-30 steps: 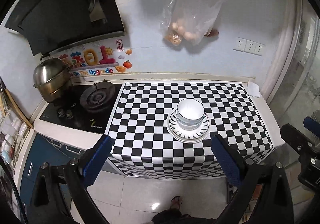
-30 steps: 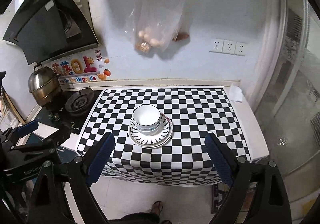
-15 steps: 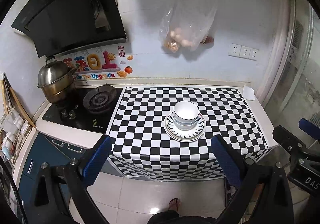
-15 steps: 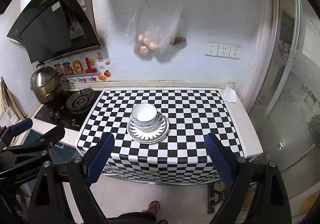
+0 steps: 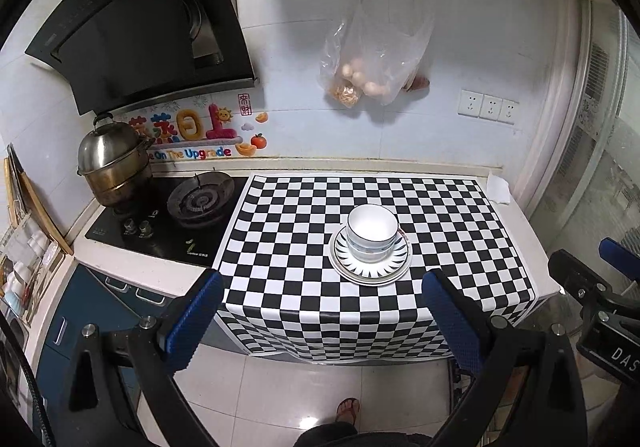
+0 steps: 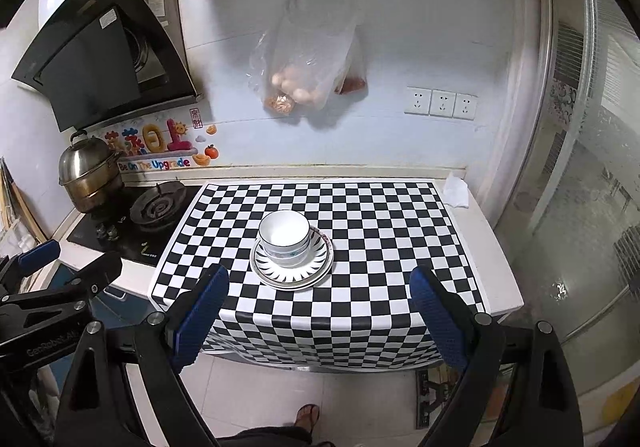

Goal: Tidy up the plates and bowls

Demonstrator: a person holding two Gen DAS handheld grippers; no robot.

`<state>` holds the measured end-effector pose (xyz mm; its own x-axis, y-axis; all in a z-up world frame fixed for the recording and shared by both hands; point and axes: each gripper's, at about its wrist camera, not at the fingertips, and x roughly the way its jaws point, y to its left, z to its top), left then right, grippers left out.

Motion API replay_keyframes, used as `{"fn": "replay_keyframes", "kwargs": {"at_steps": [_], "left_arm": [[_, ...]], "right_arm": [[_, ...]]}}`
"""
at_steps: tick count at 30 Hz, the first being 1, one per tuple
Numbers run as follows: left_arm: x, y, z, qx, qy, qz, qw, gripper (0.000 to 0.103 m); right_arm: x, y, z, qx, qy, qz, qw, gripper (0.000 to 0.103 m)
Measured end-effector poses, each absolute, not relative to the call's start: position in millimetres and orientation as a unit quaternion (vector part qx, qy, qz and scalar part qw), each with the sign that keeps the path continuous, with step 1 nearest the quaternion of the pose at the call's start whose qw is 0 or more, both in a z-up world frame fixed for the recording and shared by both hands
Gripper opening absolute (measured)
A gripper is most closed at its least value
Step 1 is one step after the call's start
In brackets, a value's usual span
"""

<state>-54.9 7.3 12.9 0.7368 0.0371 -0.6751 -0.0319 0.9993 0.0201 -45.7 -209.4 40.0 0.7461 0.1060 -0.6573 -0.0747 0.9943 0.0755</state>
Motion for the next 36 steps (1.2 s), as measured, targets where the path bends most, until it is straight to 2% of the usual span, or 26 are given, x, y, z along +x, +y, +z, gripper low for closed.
{"fn": "replay_keyframes", "kwargs": {"at_steps": [36], "left_arm": [[-50,8,7,0.006,0.367,0.029,0.93,0.101]], "right_arm": [[-31,-210,29,0.023,0.36,0.044,0.932,0.094]]}}
